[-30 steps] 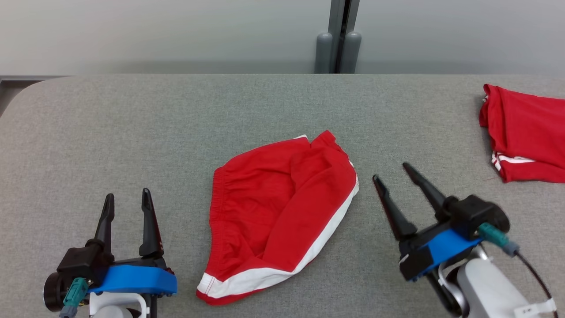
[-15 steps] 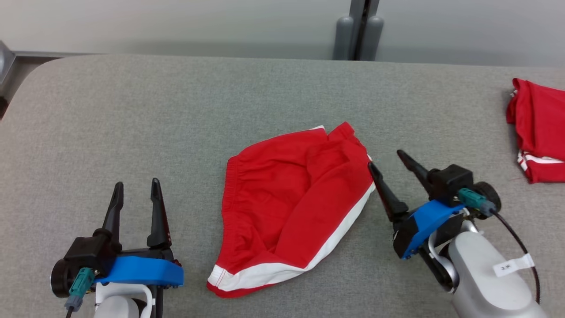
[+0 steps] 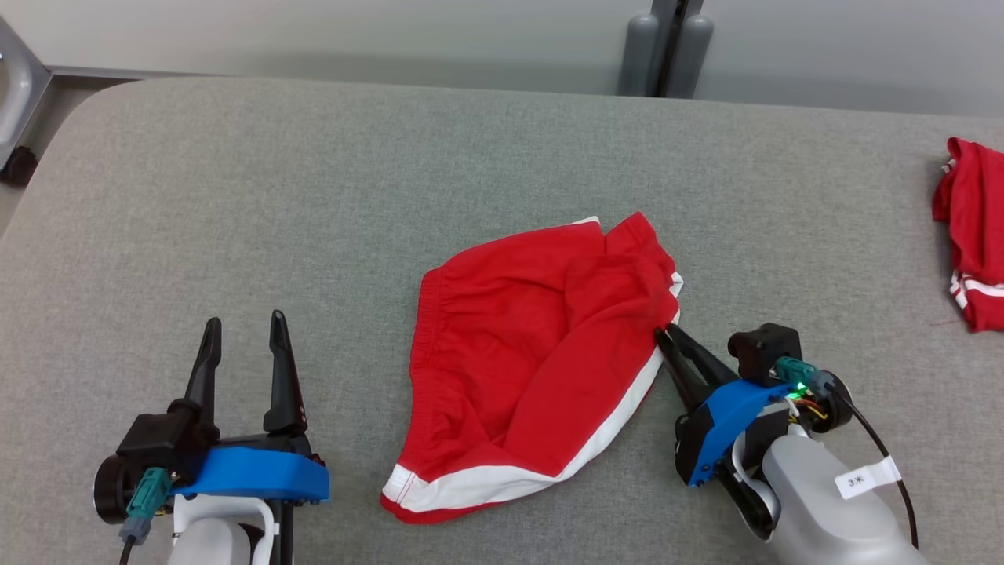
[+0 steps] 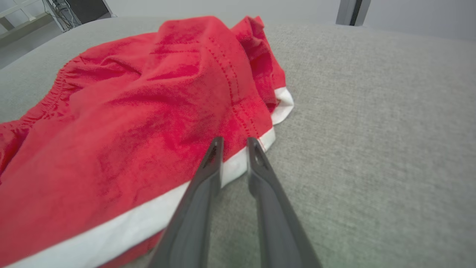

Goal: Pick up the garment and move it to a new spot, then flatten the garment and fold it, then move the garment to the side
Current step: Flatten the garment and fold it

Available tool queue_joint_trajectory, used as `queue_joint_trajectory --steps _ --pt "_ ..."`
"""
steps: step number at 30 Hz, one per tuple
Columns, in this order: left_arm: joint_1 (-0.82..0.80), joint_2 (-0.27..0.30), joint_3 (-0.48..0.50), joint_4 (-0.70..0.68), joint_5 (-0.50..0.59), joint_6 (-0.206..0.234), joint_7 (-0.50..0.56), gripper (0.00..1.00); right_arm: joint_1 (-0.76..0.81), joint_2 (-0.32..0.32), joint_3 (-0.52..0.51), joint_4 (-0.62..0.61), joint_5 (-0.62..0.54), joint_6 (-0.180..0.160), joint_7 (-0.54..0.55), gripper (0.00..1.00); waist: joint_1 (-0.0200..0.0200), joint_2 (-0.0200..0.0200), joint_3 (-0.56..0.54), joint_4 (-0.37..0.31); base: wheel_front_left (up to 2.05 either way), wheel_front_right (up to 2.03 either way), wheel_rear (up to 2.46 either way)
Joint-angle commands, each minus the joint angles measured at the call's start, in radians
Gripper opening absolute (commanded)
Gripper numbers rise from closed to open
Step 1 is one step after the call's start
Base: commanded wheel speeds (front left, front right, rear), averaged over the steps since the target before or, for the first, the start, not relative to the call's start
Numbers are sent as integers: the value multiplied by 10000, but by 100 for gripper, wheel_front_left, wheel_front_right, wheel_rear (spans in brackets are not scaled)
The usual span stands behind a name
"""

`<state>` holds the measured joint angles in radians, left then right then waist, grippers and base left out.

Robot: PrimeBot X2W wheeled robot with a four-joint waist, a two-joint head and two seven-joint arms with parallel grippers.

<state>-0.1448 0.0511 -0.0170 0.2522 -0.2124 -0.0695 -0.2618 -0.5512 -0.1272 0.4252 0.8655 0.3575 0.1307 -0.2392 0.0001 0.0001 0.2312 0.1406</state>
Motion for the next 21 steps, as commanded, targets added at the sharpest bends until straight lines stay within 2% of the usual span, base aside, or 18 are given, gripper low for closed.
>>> queue_joint_trajectory --steps 1,6,14,15,16,21 --pt "27 -12 -33 19 -27 32 -41 100 -17 -44 11 97 48 1 -85 0 -1 -1 -72 -56 0 0 0" --pt "206 -11 -23 99 -61 25 -41 100 528 -269 -76 -240 211 1 -259 0 -1 -1 -390 -307 0 0 0" --pt "374 -9 50 58 -116 34 -41 100 2014 -667 -763 -2588 -15 3 -266 0 -1 -1 -559 -879 0 0 0" --pt "376 -8 66 49 -114 35 -41 100 2181 -670 -913 -2918 -75 3 -265 96 -1 -1 -550 -930 0 0 0" --pt "385 -8 91 40 -103 31 -41 100 2372 -655 -1066 -3209 -106 1 -265 100 -1 -1 -546 -982 0 0 0" --pt "511 -9 239 45 52 -16 -41 100 3083 -555 -2227 -4544 -447 1 -262 100 -1 -1 -629 -1173 0 0 0"
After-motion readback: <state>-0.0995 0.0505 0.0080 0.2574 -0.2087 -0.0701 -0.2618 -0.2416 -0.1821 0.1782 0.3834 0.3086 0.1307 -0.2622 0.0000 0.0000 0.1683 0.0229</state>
